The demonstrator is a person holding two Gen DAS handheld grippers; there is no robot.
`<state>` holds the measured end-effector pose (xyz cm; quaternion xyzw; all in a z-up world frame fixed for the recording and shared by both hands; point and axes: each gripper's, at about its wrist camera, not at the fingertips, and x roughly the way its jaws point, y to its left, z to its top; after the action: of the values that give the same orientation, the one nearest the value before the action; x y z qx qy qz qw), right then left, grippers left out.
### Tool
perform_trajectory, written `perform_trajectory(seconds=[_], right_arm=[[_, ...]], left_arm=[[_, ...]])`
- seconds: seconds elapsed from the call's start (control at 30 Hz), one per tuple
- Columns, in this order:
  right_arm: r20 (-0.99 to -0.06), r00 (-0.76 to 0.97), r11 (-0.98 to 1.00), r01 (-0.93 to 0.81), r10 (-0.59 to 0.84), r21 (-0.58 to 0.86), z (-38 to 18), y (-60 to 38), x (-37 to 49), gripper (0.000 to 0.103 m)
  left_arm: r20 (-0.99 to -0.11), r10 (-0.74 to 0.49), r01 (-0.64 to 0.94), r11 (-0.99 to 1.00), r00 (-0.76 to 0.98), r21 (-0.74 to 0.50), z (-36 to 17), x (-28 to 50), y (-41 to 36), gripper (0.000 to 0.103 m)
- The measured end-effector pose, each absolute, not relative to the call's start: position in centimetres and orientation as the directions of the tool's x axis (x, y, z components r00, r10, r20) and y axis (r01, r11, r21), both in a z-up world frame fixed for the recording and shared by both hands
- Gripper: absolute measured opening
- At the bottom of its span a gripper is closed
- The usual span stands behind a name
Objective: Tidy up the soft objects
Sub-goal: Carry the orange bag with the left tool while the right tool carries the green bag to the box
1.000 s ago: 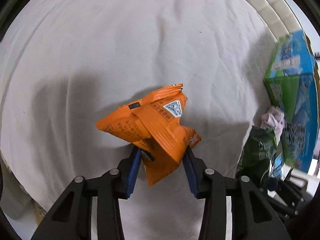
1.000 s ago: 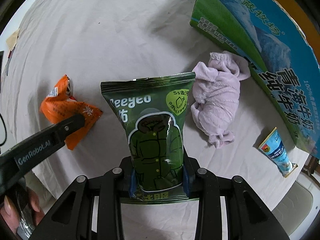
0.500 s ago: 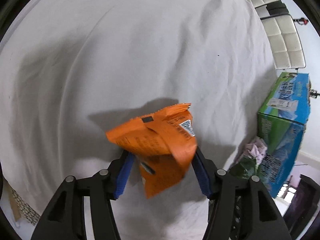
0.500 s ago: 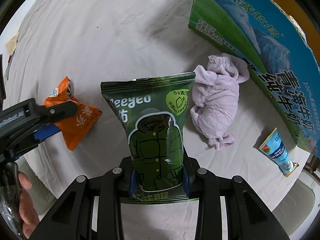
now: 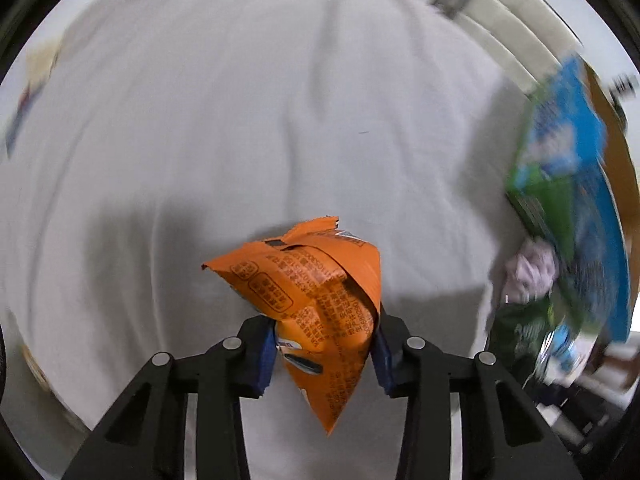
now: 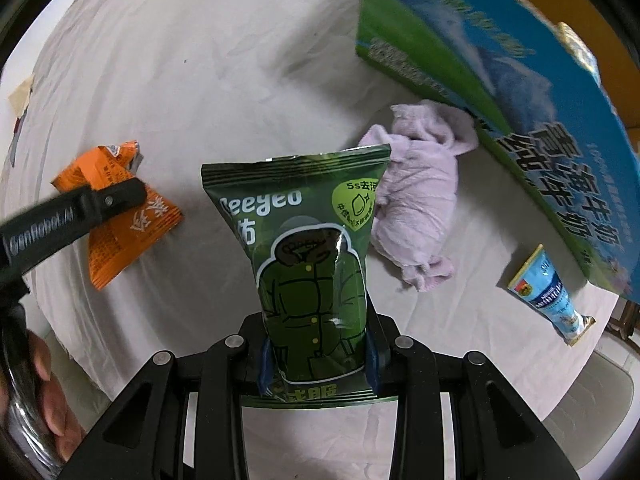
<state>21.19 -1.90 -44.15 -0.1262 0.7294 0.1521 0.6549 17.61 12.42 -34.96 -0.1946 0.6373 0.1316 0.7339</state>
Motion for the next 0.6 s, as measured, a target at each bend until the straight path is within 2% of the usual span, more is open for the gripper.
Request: perform_trajectory(seconds=[0.27,0.6], right_arm=[[-0.992,-0.05,0.945,-0.301,0.118,0.128,-39.8,-5.2,20.2,0.036],[-0.978,0.097,0.977,-0.119,0.187,0.175,-32.1,-13.8,20.8,0.036]], left_arm=[[-0.97,-0.023,-0.206,0.976,0.241,-0.074,-29.2,18.0,5.9,0.036],[-0.92,-0.08,0.03,0.997,0.384,-0.075,-20.3,19.9,0.1,0.036]])
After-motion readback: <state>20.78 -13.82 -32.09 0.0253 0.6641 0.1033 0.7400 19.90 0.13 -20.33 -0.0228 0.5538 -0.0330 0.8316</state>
